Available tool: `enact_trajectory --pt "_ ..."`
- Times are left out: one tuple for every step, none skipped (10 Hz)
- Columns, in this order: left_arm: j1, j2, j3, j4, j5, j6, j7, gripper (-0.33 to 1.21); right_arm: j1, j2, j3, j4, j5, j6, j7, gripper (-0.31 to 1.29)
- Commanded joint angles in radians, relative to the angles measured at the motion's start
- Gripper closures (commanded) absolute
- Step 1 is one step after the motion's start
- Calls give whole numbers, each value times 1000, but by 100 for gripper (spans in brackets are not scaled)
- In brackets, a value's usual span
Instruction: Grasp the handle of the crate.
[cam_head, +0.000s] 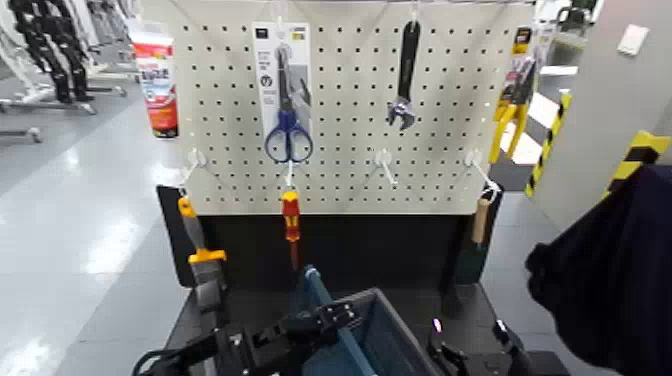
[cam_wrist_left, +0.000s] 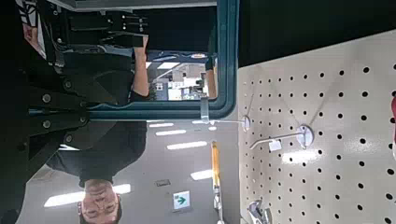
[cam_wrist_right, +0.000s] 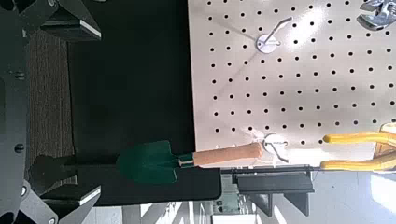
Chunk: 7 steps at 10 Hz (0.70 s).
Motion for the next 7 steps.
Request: enact_trajectory --pt "5 -1 3 3 0 2 -3 119 0 0 0 0 4 2 -1 15" --pt "5 -1 5 3 0 2 -3 119 0 0 2 0 4 3 -1 15" --pt "6 -2 6 3 0 3 -3 119 0 0 2 0 4 5 -3 15" --pt "9 -4 10 3 0 3 -3 119 0 0 2 0 4 6 -3 15" --pt "11 -6 10 5 0 2 -3 119 -1 0 2 -2 5 8 -4 15" --pt "11 -6 10 6 0 3 -3 119 -1 0 0 -2 13 8 -4 15" --pt "11 -6 10 6 0 3 -3 119 -1 0 -1 -3 16 12 -4 14"
